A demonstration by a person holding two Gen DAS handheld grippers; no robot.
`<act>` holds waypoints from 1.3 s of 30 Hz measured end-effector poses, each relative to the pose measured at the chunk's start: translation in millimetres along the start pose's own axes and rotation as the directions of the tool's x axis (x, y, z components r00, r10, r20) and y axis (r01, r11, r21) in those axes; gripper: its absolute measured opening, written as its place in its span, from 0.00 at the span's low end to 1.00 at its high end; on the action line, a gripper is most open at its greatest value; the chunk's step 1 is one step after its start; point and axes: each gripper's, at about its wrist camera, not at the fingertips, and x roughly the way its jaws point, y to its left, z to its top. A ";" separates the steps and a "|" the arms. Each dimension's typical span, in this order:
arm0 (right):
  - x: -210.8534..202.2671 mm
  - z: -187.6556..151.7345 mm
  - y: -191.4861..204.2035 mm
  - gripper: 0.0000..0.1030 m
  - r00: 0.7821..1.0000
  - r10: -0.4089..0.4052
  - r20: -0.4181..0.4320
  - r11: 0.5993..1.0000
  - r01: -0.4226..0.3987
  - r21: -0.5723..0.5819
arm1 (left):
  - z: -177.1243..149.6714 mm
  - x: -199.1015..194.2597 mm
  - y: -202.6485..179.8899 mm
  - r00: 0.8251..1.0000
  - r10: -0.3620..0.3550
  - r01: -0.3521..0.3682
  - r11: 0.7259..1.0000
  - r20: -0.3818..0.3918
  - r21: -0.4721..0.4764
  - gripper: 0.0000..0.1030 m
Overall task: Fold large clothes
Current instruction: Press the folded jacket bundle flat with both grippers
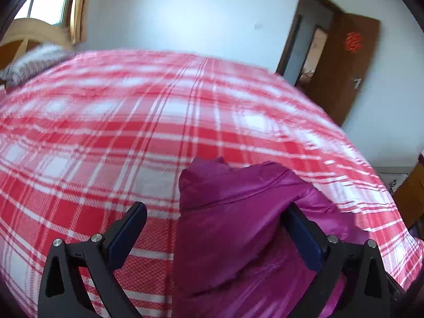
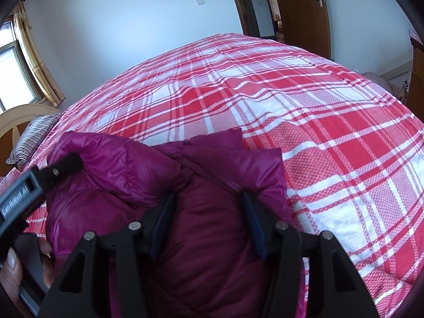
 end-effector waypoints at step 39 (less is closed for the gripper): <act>9.6 1.6 10.8 0.59 0.997 -0.070 -0.038 0.996 0.067 -0.063 | -4.5 34.7 7.8 0.987 -0.009 0.005 1.000 -0.163 -0.025 0.99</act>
